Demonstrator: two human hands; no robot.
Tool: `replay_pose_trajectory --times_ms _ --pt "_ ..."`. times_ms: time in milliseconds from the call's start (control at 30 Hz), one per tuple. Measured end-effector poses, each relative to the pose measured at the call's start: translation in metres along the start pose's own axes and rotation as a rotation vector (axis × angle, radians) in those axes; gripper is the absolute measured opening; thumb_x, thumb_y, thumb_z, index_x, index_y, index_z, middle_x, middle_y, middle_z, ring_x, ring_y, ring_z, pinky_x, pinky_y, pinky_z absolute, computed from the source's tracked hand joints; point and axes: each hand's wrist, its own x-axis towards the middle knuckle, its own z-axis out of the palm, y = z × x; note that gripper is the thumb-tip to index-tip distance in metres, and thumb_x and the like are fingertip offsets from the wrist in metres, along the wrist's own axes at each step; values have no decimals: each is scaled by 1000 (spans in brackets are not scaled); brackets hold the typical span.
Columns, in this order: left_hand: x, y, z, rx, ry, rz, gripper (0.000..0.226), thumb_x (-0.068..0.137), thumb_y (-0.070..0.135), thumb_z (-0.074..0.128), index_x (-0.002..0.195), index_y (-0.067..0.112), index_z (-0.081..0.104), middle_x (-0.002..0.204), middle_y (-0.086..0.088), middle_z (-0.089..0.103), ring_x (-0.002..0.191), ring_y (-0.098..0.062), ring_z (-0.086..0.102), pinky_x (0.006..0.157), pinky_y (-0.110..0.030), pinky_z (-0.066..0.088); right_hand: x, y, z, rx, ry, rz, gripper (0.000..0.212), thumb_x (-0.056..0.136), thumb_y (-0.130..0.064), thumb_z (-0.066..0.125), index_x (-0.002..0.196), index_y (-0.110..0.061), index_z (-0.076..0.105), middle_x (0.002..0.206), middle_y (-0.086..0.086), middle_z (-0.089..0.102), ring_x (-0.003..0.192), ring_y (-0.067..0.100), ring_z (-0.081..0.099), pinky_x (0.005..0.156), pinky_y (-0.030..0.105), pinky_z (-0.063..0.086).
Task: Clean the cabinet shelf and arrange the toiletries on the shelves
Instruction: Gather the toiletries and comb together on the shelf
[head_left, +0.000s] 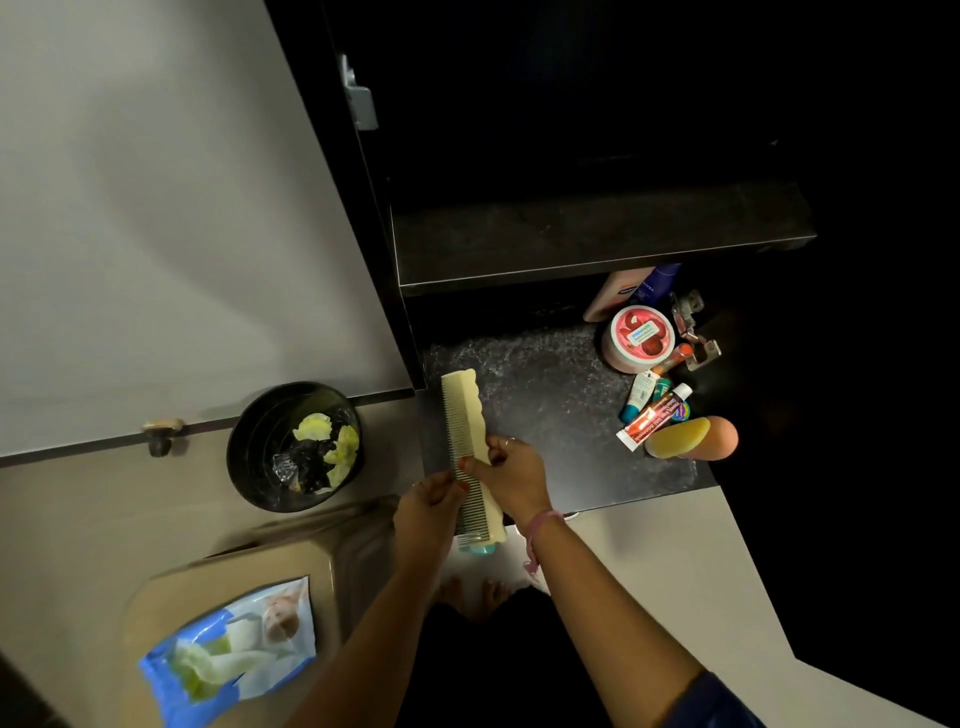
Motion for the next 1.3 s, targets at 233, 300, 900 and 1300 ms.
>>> replay_pose_trajectory --times_ms 233,300,900,1300 --pt "6 1 -2 95 129 43 12 85 18 66 95 14 70 86 -1 72 71 -8 65 66 -25 56 0 -18 -17 -130 64 -58 34 81 -21 71 109 -3 64 104 16 63 96 28 60 86 36 50" --pt "8 0 -4 152 137 82 13 85 20 66 95 15 71 87 -2 72 74 -11 66 74 -32 57 2 -27 -41 -166 244 -98 37 85 -21 67 118 -5 59 117 16 55 107 28 55 96 35 44" --pt "15 -3 -9 225 129 180 10 86 18 64 92 12 68 91 -3 72 79 -13 67 62 -16 49 101 -37 -131 -628 535 188 89 83 -41 63 143 2 13 150 27 13 119 49 48 99 50 44" --pt "22 1 6 281 102 231 28 86 21 64 112 10 60 106 -5 65 84 -14 65 63 -21 50 104 -49 -133 -612 536 257 99 76 -53 66 141 6 21 146 15 16 120 43 44 101 51 41"
